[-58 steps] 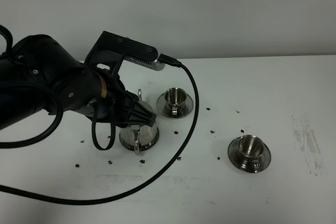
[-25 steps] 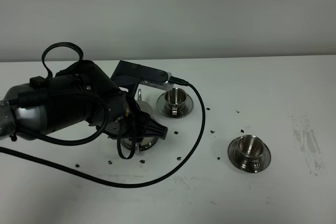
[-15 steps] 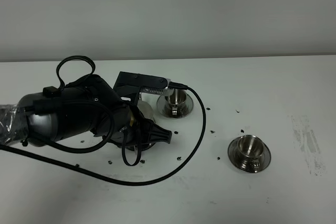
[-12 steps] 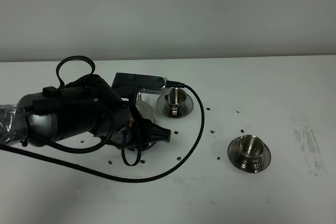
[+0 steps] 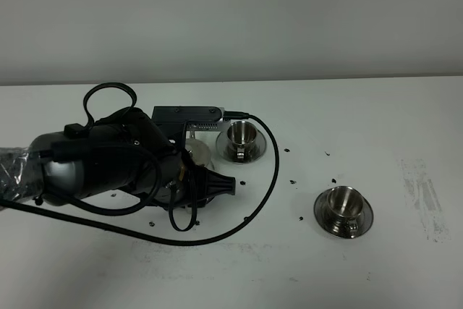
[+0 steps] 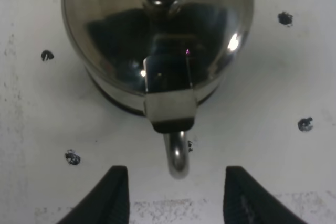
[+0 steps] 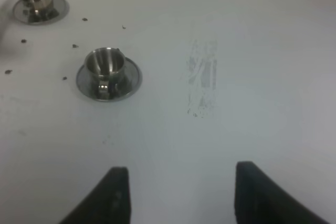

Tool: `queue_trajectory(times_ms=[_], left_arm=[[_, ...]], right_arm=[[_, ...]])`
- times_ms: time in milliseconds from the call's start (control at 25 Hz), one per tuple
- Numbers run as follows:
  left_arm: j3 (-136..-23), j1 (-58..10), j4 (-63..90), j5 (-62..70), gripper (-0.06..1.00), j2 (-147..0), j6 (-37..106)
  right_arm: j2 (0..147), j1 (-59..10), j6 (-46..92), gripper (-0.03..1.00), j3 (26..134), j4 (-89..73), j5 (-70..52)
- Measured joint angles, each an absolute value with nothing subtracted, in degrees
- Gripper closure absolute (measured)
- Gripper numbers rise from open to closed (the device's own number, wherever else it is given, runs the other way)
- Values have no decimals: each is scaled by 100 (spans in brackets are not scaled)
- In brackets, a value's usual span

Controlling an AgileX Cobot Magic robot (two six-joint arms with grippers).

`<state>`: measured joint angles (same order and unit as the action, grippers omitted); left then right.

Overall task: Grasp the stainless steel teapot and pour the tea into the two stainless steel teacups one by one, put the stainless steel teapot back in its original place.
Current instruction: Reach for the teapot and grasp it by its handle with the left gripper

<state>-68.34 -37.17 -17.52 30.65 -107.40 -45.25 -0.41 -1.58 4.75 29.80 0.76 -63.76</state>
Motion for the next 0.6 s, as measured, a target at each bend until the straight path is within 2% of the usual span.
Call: queue_trajectory(times_ms=[600], left_arm=[[-6822,-3717,-2370,3100,51,-10881,-4619]], right_arm=[[-41,-158,475,53,2980,81,-6376]])
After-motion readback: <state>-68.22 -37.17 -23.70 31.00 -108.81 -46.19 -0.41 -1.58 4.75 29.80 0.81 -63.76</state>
